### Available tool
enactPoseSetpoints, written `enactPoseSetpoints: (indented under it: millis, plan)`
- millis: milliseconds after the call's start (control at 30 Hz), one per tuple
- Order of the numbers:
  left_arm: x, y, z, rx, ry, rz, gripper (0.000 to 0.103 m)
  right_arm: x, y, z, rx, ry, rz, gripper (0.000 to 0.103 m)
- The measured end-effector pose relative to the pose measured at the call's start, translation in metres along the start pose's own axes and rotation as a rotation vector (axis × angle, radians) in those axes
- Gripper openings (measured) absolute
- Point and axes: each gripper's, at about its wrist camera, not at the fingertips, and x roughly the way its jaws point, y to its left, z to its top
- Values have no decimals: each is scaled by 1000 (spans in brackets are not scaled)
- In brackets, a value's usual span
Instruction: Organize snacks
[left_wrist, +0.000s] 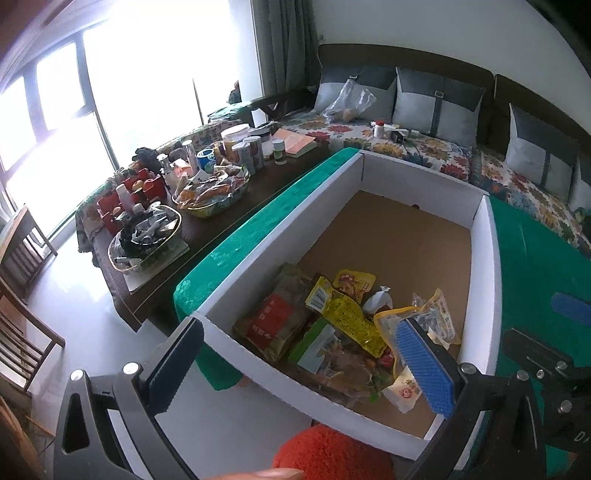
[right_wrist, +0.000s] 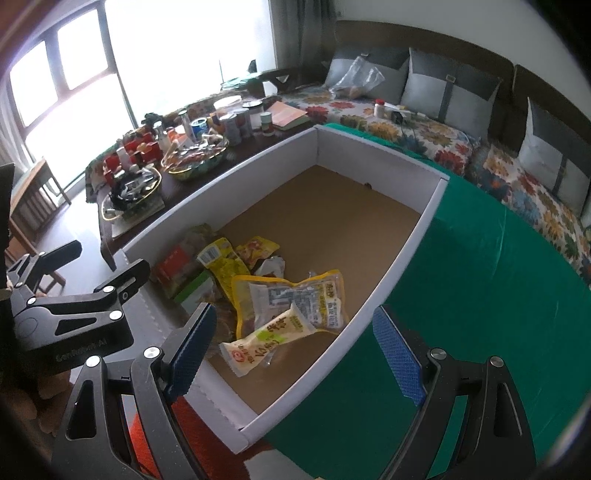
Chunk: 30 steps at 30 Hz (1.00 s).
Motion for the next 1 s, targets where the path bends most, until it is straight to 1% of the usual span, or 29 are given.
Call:
enactPoseSetpoints:
  millis: [133,267,367,500,1000]
  plan:
    - [-4,-1,2,21,-11,15,103,-2,6,3,-10,-7,5,89]
    - [-2,2,3,18,7,11,103,-3,11,5,-17,-8,3,89]
    - [-1,5,3,15,12,25,103,-2,11,5,-18,-7,-1,89]
    - [1,9,2,-3,24,19,103,-2,12,5,-19,-7,-2,89]
    - [5,11,2,-9,31,17,103,-3,17,2,-35,1,-2,89]
